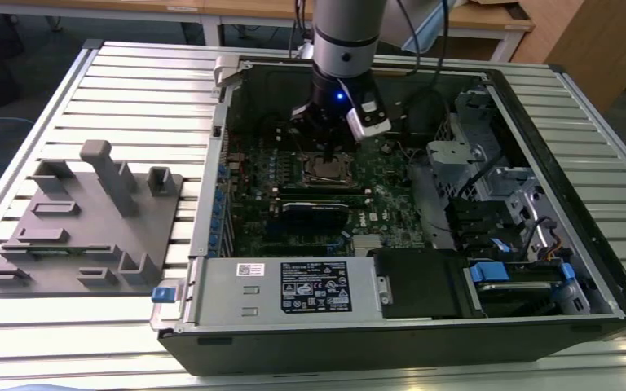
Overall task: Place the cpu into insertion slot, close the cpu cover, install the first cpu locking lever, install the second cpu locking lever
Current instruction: 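Close the cpu cover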
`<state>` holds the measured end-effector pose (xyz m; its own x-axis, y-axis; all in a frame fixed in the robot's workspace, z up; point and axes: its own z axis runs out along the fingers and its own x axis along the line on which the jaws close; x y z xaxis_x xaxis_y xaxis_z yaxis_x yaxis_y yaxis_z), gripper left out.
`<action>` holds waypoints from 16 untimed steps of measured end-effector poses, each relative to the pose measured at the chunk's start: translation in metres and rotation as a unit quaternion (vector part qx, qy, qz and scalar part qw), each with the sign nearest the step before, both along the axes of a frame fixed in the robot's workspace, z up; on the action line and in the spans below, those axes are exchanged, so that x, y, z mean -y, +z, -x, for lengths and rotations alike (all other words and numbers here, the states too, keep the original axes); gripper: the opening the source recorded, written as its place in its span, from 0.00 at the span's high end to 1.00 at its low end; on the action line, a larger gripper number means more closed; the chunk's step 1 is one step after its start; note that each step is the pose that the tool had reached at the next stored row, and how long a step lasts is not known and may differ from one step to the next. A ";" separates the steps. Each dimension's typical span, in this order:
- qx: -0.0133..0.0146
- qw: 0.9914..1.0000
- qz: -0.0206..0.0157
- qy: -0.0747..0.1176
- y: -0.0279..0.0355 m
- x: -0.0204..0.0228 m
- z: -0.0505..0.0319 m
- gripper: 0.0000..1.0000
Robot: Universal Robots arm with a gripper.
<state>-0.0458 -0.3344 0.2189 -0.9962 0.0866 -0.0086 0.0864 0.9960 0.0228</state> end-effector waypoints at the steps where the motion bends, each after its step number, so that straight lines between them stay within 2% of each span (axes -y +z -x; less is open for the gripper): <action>1: 0.000 1.000 0.000 0.000 -0.0003 0.0001 0.0004 0.90; 10: 0.001 1.000 0.000 0.001 -0.0013 0.0003 0.0027 0.90; 16: 0.001 1.000 0.000 0.001 -0.0018 0.0003 0.0073 0.90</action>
